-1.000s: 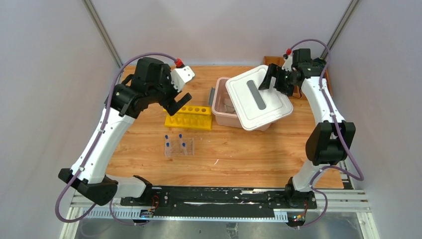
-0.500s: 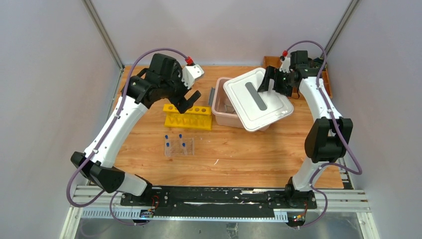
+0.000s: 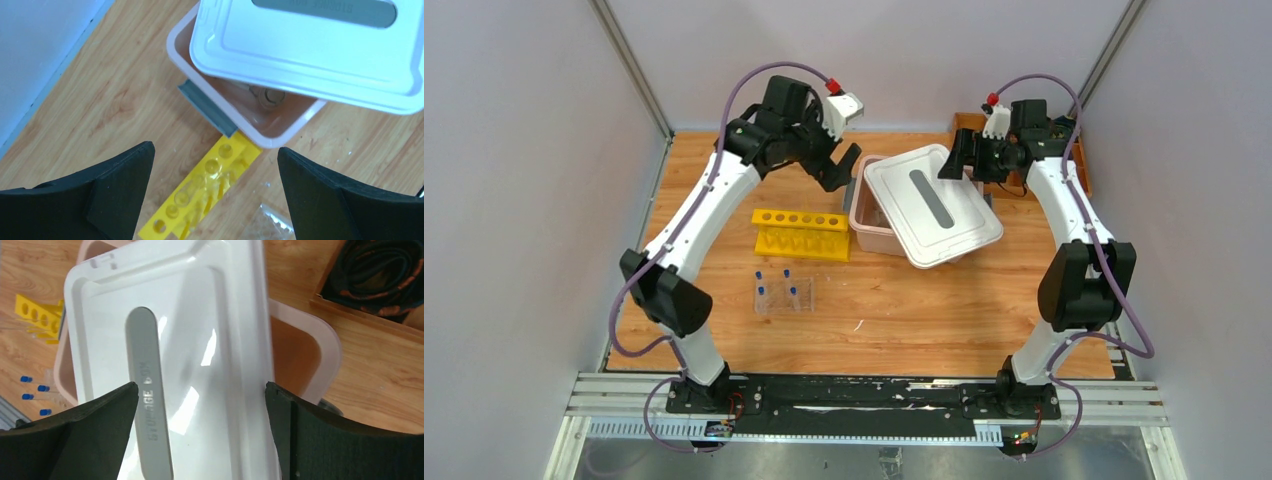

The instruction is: Organize the chemistry lab equipment

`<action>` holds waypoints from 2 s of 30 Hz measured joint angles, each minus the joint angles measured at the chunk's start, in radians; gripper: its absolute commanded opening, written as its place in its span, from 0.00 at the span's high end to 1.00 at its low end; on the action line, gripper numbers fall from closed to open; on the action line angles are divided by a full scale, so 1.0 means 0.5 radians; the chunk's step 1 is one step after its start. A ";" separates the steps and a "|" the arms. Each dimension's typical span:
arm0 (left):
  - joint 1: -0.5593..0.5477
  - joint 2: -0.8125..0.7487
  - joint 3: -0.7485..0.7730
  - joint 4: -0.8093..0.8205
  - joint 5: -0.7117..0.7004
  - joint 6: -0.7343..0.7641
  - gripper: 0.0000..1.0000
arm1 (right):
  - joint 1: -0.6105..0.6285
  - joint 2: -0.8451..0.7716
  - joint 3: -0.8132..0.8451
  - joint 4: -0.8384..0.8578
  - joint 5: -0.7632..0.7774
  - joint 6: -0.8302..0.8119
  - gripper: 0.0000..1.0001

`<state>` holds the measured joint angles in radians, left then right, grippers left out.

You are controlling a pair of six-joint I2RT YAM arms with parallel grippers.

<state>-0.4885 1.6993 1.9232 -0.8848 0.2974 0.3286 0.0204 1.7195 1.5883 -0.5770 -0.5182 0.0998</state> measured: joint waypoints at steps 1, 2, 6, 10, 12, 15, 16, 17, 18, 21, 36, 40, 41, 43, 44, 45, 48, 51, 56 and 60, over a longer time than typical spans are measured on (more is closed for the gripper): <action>0.000 0.065 0.042 0.019 0.026 -0.016 0.00 | 0.000 0.000 0.006 0.004 -0.047 -0.003 0.00; 0.000 0.111 0.063 0.035 0.043 -0.024 0.00 | 0.000 0.000 0.013 0.006 -0.081 -0.005 0.00; 0.000 0.274 0.118 0.077 0.086 -0.054 0.00 | -0.020 0.000 0.053 0.020 -0.110 -0.005 0.00; 0.000 0.397 0.185 0.117 0.095 -0.068 0.00 | -0.056 -0.012 0.072 0.017 0.103 0.007 0.00; 0.000 0.454 0.231 0.144 0.092 -0.070 0.00 | -0.064 -0.040 0.071 0.004 0.233 0.026 0.00; 0.000 0.563 0.345 0.175 0.069 -0.075 0.01 | -0.067 -0.181 0.031 -0.024 0.397 0.069 0.00; 0.000 0.605 0.392 0.188 0.062 -0.076 0.02 | -0.067 -0.269 -0.011 -0.037 0.449 0.084 0.00; 0.000 0.642 0.439 0.192 0.057 -0.076 0.02 | -0.067 -0.354 -0.051 -0.051 0.490 0.099 0.00; 0.000 0.697 0.507 0.202 0.053 -0.078 0.03 | -0.067 -0.459 -0.107 -0.056 0.536 0.134 0.00; 0.000 0.830 0.655 0.228 0.034 -0.098 0.04 | -0.074 -0.772 -0.302 -0.079 0.652 0.287 0.00; 0.000 0.971 0.708 0.305 0.013 -0.164 0.07 | -0.243 -1.203 -0.961 -0.245 0.549 0.750 0.25; 0.000 0.972 0.705 0.344 0.020 -0.195 0.08 | -0.207 -1.347 -0.979 -0.316 0.639 0.846 0.28; 0.000 0.972 0.705 0.351 0.019 -0.202 0.08 | -0.181 -1.383 -0.997 -0.314 0.664 0.876 0.29; -0.002 0.973 0.704 0.361 0.019 -0.209 0.09 | -0.113 -1.429 -1.040 -0.317 0.712 0.932 0.31; -0.003 0.973 0.704 0.364 0.018 -0.211 0.09 | -0.076 -1.434 -1.057 -0.319 0.732 0.958 0.32; -0.005 0.974 0.700 0.369 0.018 -0.211 0.09 | -0.040 -1.432 -1.076 -0.317 0.749 0.979 0.32; -0.013 0.983 0.694 0.382 0.017 -0.211 0.10 | 0.031 -1.389 -1.140 -0.311 0.781 1.070 0.32; -0.018 1.003 0.689 0.401 0.009 -0.211 0.10 | 0.060 -1.343 -1.184 -0.293 0.801 1.133 0.33; -0.018 1.014 0.649 0.413 -0.021 -0.210 0.10 | 0.090 -1.279 -1.195 -0.233 0.857 1.177 0.41; -0.018 1.014 0.611 0.423 -0.038 -0.209 0.10 | 0.092 -1.230 -1.195 -0.171 0.890 1.170 0.54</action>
<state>-0.4973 2.2063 2.2288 -0.6731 0.2783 0.2241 0.0662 1.1046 0.9909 -0.6624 -0.0731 0.6849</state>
